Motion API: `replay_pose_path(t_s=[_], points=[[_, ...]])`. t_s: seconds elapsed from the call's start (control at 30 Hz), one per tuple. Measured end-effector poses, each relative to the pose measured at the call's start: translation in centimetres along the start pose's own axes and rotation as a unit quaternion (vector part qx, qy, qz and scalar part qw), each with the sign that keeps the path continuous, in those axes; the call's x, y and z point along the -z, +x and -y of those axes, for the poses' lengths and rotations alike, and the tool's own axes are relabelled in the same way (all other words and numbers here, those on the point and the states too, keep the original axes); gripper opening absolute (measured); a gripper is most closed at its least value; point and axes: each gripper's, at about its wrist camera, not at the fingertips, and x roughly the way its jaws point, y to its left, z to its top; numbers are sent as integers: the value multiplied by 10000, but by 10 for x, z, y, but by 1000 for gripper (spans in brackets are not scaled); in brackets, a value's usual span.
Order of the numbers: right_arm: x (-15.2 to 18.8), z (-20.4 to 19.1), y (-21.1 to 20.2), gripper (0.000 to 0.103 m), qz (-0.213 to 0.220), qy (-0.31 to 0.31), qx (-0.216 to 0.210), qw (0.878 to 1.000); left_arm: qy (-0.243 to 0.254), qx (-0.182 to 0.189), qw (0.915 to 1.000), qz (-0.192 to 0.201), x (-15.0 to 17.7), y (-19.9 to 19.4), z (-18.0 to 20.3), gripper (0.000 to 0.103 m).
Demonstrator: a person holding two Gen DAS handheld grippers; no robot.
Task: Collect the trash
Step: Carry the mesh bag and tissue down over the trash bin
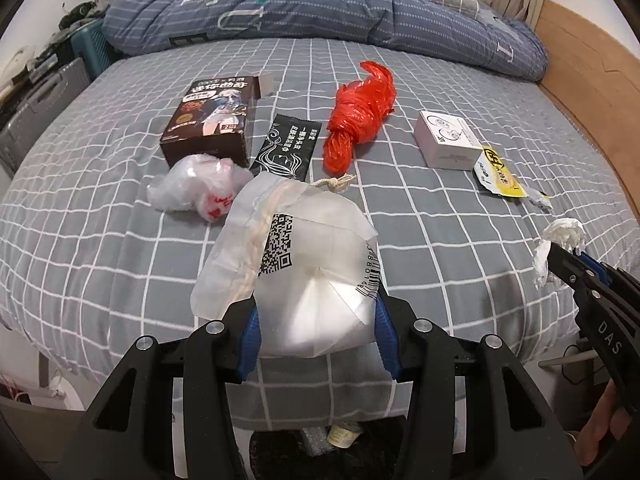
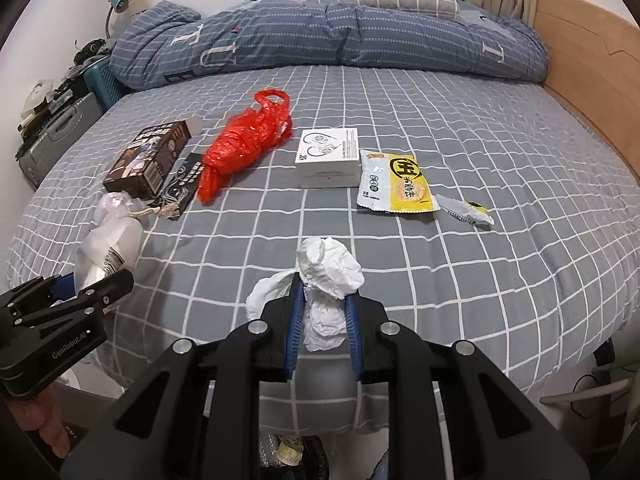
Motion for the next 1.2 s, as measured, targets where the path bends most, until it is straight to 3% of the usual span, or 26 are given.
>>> replay_pose_path(t_s=[0.77,1.2], points=[[35,-18,-62,19,161,-107,-90,9998,-57,133,9996,226,41,-63,5,46],[74,-26,-87,19,111,-215,-78,9997,-95,276,9993,216,76,-90,9,46]])
